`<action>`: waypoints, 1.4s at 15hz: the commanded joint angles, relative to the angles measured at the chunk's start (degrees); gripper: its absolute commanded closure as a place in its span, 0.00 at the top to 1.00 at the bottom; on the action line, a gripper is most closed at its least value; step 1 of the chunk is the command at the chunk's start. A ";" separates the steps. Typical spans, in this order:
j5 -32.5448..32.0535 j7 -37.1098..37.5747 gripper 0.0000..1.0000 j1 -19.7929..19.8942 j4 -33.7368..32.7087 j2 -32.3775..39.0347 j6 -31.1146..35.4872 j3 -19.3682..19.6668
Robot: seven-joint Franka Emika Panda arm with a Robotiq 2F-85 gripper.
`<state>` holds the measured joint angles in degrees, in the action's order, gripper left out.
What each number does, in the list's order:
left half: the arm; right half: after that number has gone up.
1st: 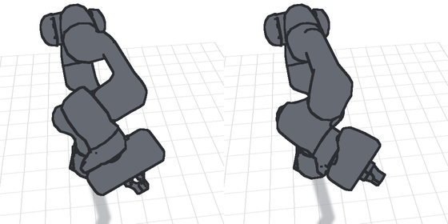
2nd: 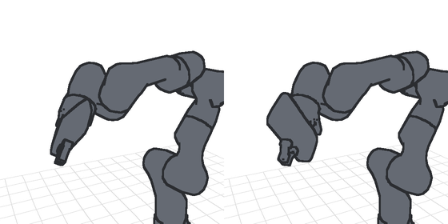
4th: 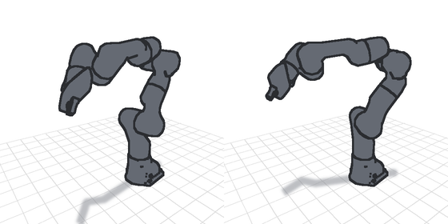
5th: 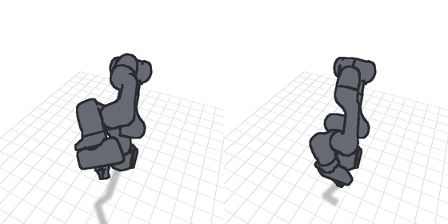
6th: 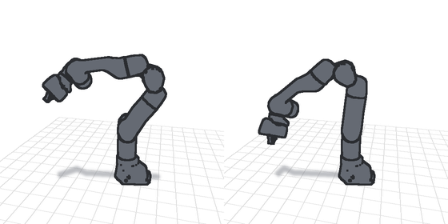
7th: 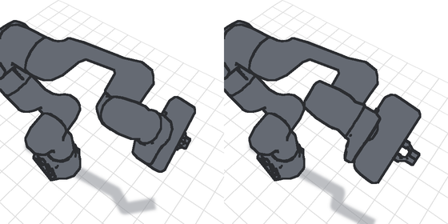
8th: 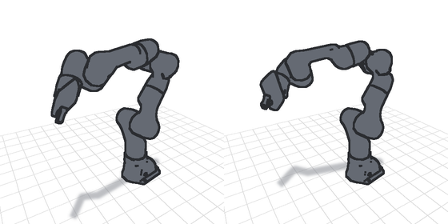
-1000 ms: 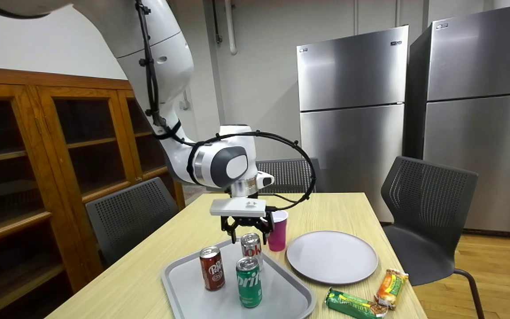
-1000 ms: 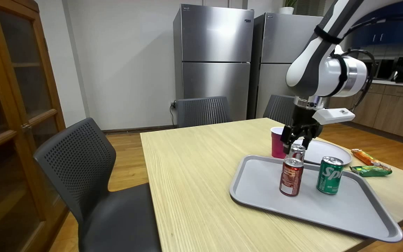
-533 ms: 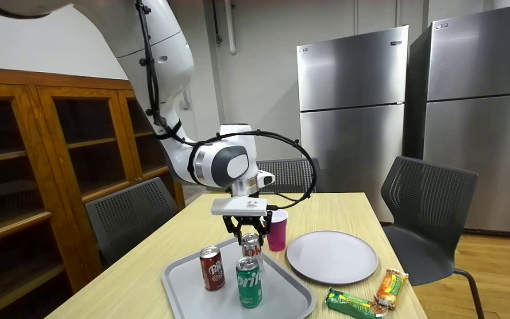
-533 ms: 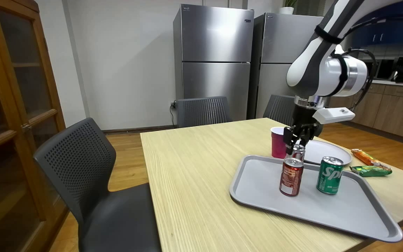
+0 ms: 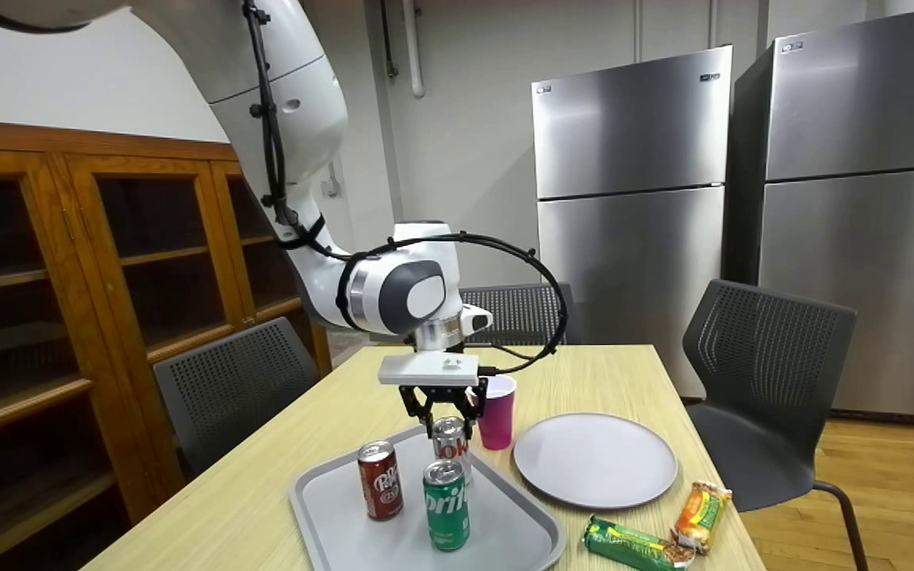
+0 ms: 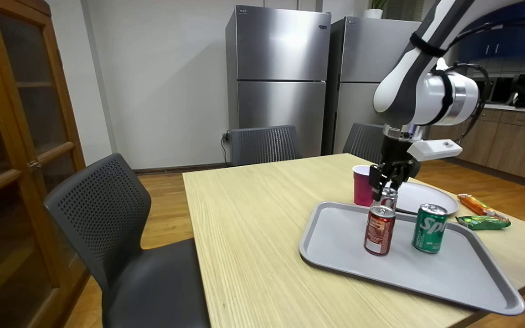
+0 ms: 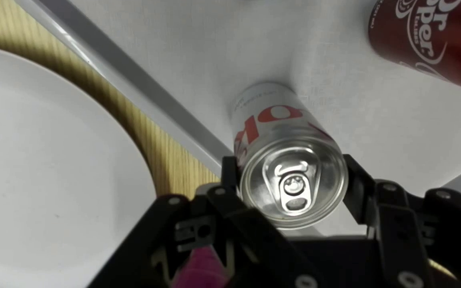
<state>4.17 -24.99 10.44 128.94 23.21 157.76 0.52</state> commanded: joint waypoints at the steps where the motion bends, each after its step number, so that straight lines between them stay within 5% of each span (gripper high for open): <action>1: -1.52 2.06 0.38 0.52 0.08 -2.60 -1.28 -0.06; 21: 0.16 4.23 0.38 7.38 -13.57 5.06 -3.43 2.84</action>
<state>4.51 -23.21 17.28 119.53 26.13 156.61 2.94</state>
